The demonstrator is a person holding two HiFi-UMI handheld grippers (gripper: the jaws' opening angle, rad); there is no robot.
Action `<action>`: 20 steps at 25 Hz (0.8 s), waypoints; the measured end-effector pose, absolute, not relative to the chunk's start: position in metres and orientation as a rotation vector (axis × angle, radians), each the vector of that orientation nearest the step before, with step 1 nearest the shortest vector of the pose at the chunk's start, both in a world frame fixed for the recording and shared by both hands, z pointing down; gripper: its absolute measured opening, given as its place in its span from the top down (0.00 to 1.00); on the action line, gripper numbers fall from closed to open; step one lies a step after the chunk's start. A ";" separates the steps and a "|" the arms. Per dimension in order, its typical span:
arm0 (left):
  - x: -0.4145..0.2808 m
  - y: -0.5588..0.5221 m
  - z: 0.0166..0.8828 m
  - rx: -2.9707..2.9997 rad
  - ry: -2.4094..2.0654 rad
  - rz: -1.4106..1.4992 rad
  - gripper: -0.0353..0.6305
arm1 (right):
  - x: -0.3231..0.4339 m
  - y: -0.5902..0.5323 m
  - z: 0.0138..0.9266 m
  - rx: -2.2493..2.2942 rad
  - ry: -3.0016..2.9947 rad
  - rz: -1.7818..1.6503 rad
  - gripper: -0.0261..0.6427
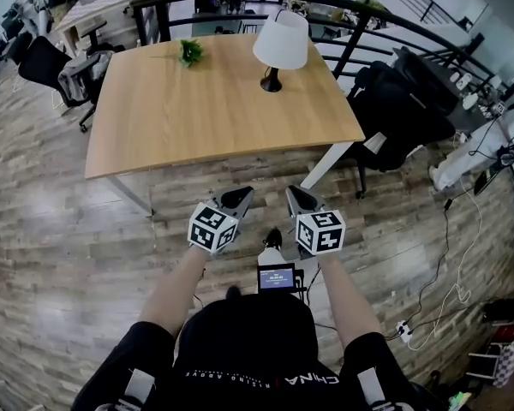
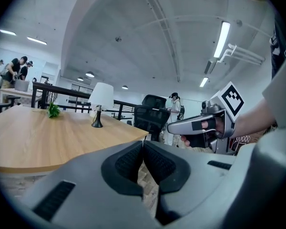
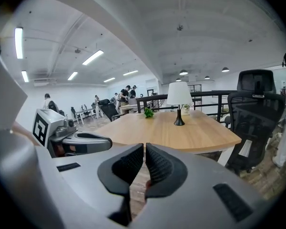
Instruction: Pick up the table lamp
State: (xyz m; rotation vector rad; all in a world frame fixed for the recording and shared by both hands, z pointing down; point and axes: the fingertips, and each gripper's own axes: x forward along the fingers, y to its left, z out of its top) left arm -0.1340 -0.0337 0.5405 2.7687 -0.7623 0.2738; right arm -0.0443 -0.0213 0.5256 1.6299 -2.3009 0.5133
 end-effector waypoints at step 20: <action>-0.021 -0.325 0.536 2.695 -1.051 0.348 0.92 | 0.055 -0.336 0.528 1.402 -2.467 0.556 0.90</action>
